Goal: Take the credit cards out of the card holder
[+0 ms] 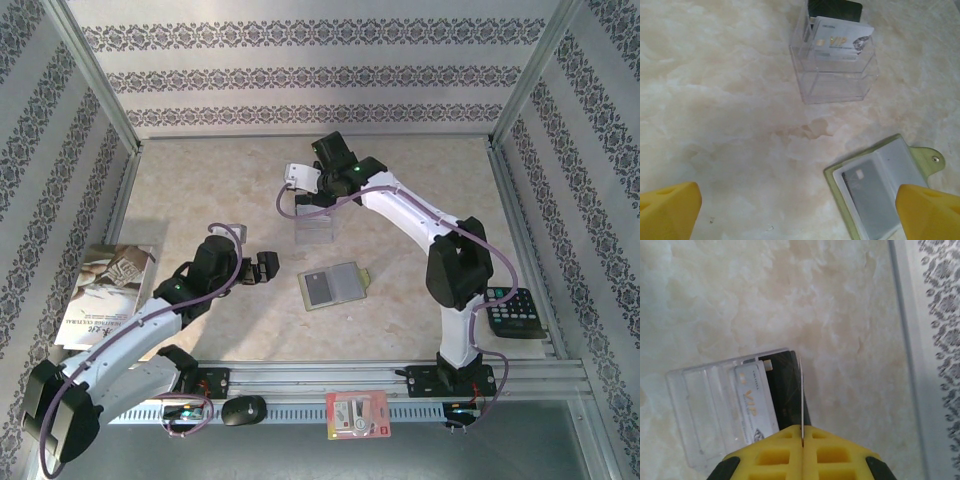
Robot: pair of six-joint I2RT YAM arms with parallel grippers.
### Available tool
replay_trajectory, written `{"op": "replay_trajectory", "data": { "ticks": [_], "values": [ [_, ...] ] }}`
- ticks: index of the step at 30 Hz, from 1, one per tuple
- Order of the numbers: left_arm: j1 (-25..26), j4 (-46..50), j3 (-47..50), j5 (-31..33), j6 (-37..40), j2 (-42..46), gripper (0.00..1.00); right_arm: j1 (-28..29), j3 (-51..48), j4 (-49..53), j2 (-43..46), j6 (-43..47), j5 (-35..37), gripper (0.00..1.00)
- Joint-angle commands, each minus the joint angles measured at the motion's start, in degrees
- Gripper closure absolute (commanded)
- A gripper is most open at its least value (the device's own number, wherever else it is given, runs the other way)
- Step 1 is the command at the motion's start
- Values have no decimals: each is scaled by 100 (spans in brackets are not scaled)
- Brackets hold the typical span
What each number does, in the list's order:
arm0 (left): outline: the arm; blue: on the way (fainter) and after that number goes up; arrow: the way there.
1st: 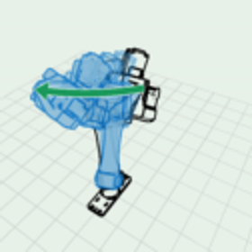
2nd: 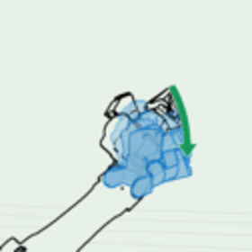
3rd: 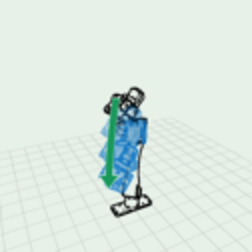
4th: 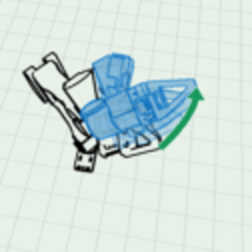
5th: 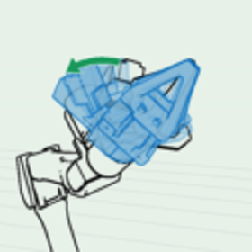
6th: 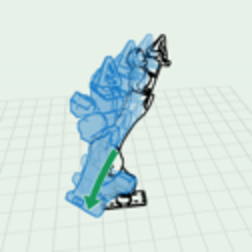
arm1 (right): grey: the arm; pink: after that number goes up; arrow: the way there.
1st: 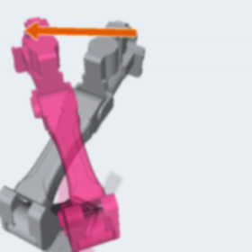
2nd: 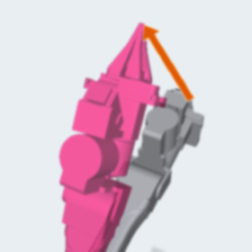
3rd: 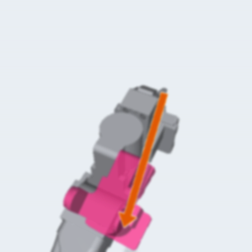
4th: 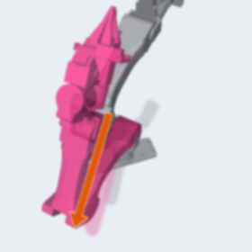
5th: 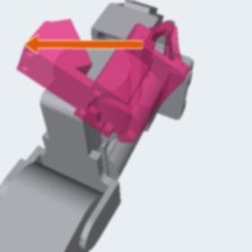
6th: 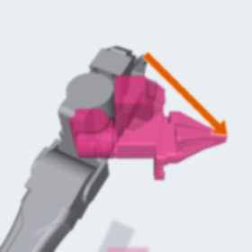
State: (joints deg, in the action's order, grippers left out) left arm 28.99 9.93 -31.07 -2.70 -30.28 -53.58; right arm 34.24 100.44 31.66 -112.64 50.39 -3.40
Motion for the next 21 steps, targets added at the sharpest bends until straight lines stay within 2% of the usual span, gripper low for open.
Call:
{"op": "replay_trajectory", "data": {
  "ticks": [1, 5, 21],
  "values": [
    [-95, 105, 28, 137, 57, -121, 0, 50, -3, -309, -269, 564, 314, 100],
    [-110, 132, -22, 135, 66, -307, 0, 83, -209, -633, -316, 880, 444, 100],
    [-196, -71, -12, 33, 47, -704, 0, -4, -123, -574, -583, 723, 51, 100]
  ]
}}
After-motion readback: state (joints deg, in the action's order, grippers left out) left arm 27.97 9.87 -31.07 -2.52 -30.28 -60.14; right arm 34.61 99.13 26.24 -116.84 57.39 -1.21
